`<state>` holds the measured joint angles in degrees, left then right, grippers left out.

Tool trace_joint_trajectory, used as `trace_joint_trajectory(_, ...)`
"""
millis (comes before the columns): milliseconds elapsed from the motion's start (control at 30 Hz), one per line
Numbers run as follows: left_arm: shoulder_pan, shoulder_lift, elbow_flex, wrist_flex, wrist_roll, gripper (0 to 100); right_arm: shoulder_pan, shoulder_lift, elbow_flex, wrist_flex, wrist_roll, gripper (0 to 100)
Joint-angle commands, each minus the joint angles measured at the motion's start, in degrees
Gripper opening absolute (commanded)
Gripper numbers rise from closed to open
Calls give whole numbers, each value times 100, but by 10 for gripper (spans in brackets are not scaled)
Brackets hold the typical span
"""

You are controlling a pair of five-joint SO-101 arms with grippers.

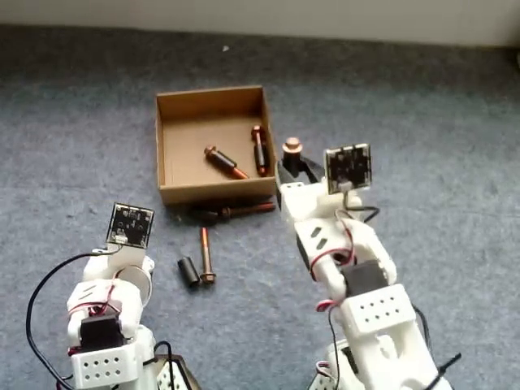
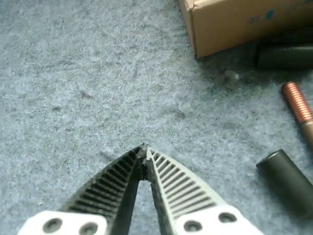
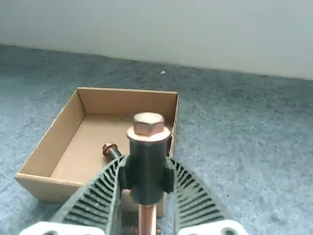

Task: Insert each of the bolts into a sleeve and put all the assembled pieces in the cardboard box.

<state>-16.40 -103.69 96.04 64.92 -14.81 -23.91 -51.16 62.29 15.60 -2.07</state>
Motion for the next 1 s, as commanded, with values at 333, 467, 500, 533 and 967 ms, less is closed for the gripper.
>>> trace_joint_trajectory(333, 101, -22, 101, -97, -62, 11, -409, 4409, -2334, -2492, -53, 5)
trace_joint_trajectory(467, 110, -22, 101, -105, -62, 11, -532, 5420, -2905, -2598, -44, 9)
trace_joint_trajectory(500, 110, -22, 101, -105, -62, 11, -567, 5622, -3029, -2580, -44, 11)
trace_joint_trajectory(533, 110, -22, 101, -105, -62, 11, -576, 5789, -3125, -2571, -44, 15)
trace_joint_trajectory(967, 110, -22, 101, -105, -62, 11, -646, 5516, -3099, -1675, -44, 152)
